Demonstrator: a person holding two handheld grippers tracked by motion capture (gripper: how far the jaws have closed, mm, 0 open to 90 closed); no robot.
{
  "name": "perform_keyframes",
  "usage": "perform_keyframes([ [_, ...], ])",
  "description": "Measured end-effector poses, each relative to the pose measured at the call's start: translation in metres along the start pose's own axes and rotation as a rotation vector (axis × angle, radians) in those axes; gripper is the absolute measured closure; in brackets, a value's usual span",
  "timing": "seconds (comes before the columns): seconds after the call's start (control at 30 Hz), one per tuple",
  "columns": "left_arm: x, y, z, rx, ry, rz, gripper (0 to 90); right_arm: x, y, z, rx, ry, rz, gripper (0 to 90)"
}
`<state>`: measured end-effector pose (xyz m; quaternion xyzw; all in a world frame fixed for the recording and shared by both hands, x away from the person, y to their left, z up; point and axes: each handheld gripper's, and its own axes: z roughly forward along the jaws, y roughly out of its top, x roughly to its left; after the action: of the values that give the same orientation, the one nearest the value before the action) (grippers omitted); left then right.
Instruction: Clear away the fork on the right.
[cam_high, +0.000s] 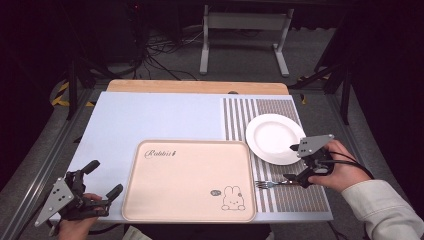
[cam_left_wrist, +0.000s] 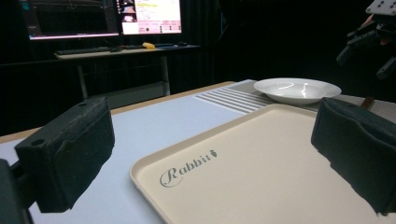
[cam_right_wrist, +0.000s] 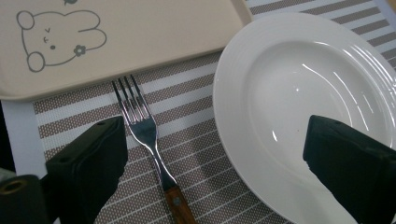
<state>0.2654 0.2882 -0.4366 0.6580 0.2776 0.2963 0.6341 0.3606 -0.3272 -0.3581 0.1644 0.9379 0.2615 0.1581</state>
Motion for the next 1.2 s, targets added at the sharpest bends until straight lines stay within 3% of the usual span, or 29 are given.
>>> perform_keyframes([
  [0.27, 0.000, 0.000, 0.000, -0.002, 0.000, 0.001, 0.2, -0.002, 0.002, 0.006, 0.107, 0.039, -0.065, 7.6],
  [0.53, 0.000, 0.000, 0.000, -0.002, 0.000, 0.001, 0.2, -0.003, 0.004, 0.008, 0.177, 0.081, -0.073, 8.1],
  [0.57, 0.000, 0.000, 0.000, -0.003, 0.000, 0.000, 0.2, -0.003, 0.003, 0.009, 0.204, 0.106, -0.073, 8.3],
  [0.73, 0.000, 0.000, 0.000, -0.005, 0.002, -0.006, 0.2, -0.002, 0.000, 0.012, 0.206, 0.123, -0.057, 7.2],
  [0.87, 0.000, 0.000, 0.000, -0.004, 0.002, -0.003, 0.2, -0.002, -0.001, 0.015, 0.223, 0.130, -0.071, 9.0],
  [0.93, 0.000, 0.000, 0.000, -0.004, 0.000, -0.002, 0.2, -0.002, -0.003, 0.018, 0.240, 0.154, -0.072, 13.7],
  [1.2, 0.000, 0.000, 0.000, -0.004, 0.001, -0.004, 0.2, 0.000, -0.012, 0.029, 0.280, 0.214, -0.080, 18.1],
])
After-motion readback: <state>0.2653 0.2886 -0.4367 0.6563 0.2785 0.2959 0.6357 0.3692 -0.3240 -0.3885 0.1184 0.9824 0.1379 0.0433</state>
